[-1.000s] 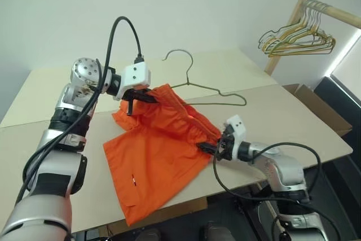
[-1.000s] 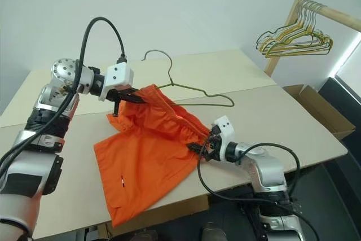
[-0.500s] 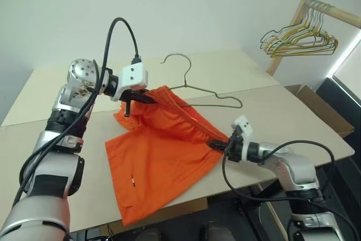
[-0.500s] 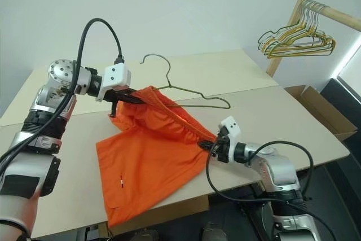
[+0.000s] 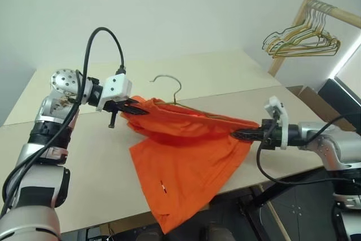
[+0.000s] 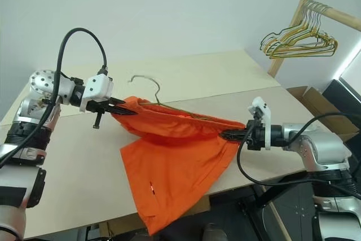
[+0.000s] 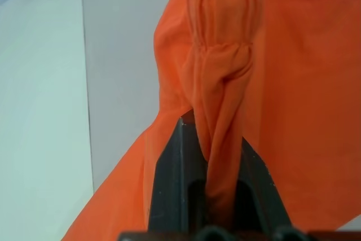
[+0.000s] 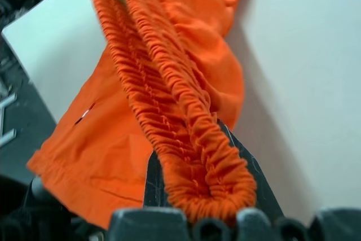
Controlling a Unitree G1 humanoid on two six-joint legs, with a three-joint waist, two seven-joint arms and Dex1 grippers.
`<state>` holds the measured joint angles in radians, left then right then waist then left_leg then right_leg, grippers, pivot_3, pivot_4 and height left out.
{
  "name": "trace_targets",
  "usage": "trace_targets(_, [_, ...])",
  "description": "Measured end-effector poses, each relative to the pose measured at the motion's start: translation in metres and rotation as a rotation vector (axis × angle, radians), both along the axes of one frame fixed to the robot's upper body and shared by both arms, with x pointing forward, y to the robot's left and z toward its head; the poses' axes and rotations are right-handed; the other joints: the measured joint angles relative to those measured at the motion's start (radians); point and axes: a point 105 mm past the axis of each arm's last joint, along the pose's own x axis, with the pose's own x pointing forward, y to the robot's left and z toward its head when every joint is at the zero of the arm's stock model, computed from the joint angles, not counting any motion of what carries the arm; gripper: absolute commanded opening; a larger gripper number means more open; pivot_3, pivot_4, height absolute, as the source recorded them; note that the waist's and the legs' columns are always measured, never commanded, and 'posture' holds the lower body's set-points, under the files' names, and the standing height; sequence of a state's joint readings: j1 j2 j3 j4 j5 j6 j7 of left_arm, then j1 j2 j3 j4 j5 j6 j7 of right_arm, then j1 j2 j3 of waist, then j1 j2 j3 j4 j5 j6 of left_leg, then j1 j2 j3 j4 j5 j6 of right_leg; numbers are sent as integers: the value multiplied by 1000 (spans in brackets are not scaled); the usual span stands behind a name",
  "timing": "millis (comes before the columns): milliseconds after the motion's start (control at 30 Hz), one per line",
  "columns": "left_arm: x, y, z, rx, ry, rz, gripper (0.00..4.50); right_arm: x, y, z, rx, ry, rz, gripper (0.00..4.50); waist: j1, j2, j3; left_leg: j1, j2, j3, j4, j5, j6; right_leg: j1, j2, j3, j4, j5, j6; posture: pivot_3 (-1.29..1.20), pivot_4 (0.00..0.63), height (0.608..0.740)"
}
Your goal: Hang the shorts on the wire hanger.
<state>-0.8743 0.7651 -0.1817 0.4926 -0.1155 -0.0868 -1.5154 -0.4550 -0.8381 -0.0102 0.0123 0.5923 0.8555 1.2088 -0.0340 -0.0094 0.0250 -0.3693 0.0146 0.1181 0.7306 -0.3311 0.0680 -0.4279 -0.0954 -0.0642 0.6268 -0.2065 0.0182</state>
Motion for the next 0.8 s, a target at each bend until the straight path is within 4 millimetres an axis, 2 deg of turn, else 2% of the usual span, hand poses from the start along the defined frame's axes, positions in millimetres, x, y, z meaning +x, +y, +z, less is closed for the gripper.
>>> trace_targets(167, [-3, 2, -14, 84, -22, -10, 0, 0, 0, 4, -1, -45, 29, 77, -1, 0, 0, 0, 0, 0, 0, 0, 0, 0, 0, 0, 0, 0, 0, -30, 0, 740])
trace_targets(267, [-1, 3, -16, 106, -38, 0, 0, 2, 4, 12, -32, -104, 51, 812, -2, 0, 0, 0, 0, 0, 0, 0, 0, 0, 0, 0, 0, 0, 0, -41, 0, 740])
trace_targets(367, [1, 6, -19, 107, -13, 26, 0, 2, 5, 18, -107, -145, 73, 1777, -3, 0, 0, 0, 0, 0, 0, 0, 0, 0, 0, 0, 0, 0, 0, -52, 0, 740])
trace_targets(500, [1, -11, -24, 64, 12, -5, 0, -4, 24, 23, -151, -189, 158, 3132, -3, 0, 0, 0, 0, 0, 1, 0, 0, 0, 0, -1, 0, 0, 0, -63, 0, 740])
trace_targets(533, [2, -14, -25, 55, 18, -9, 0, -4, 25, 24, -158, -199, 160, 3409, -3, 0, 0, 0, 0, 0, 1, 0, 0, 0, 0, -1, 0, 0, 0, -63, 0, 740])
trace_targets(600, [3, -18, -23, 43, 25, -10, 0, -2, 23, 26, -168, -214, 140, 4264, -4, 0, 0, 0, 0, 1, 1, 0, 0, 0, 0, -1, 0, 0, 0, -66, 0, 740])
trace_targets(633, [4, -19, -22, 42, 23, -10, 0, -1, 20, 28, -175, -219, 125, 4472, -5, 0, 0, 0, 0, 1, 1, 0, 0, 0, 0, 0, 0, 0, 0, -65, 0, 740])
trace_targets(733, [4, -19, -21, 41, 21, -10, 0, 4, 7, 41, -192, -266, 53, 4472, -7, 0, 0, 0, 0, 1, 0, 0, 0, -1, 0, 0, 0, 0, 0, -70, 0, 740])
trace_targets(800, [4, -18, -21, 42, 26, -7, 0, 8, 1, 61, -175, -328, 8, 4472, -9, 0, 0, 0, 0, 1, 1, 0, 0, -1, 0, 0, 0, 0, 0, -74, 0, 740])
